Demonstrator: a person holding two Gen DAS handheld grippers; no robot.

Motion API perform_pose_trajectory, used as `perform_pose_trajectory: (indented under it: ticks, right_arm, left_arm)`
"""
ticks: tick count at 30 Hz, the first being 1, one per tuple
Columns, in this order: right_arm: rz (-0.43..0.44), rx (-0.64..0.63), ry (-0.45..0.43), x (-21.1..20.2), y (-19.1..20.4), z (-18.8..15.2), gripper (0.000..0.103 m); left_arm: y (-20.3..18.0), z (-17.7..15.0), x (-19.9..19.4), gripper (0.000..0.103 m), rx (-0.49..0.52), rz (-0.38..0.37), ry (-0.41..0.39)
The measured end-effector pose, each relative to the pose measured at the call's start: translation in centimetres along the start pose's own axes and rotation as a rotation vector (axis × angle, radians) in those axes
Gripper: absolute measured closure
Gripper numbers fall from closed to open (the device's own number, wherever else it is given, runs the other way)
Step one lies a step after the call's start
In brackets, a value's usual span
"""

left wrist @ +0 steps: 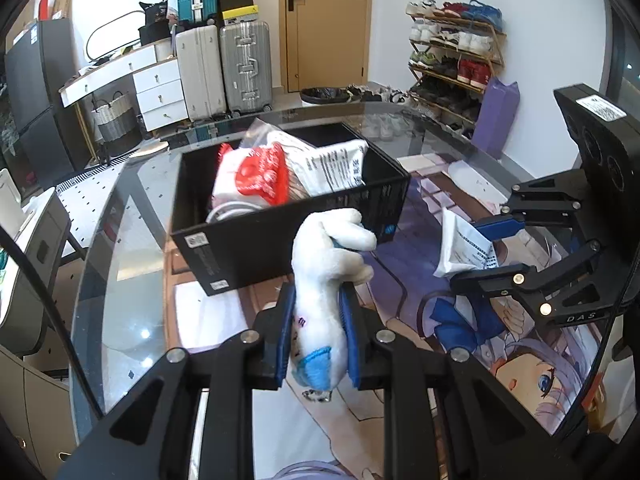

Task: Organize soft objects
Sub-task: 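Lift the plush toy and packet with both grippers over the black box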

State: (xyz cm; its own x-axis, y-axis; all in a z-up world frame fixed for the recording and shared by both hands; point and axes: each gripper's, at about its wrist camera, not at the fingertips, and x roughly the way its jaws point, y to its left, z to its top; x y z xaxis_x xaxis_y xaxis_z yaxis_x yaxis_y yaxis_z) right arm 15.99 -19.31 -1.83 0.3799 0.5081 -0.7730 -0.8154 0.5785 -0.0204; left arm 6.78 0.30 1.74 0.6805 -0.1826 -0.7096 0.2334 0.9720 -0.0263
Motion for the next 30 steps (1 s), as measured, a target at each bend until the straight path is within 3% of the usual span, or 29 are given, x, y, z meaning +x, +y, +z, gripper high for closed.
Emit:
perform_pose_trajectory:
  ticks: [30]
  right_arm:
    - [-0.08, 0.084, -0.212, -5.5, -0.6, 4.3, 0.066]
  left_arm:
    - [2.7, 3.4, -3.1, 0.083, -0.056, 0.079, -0.125]
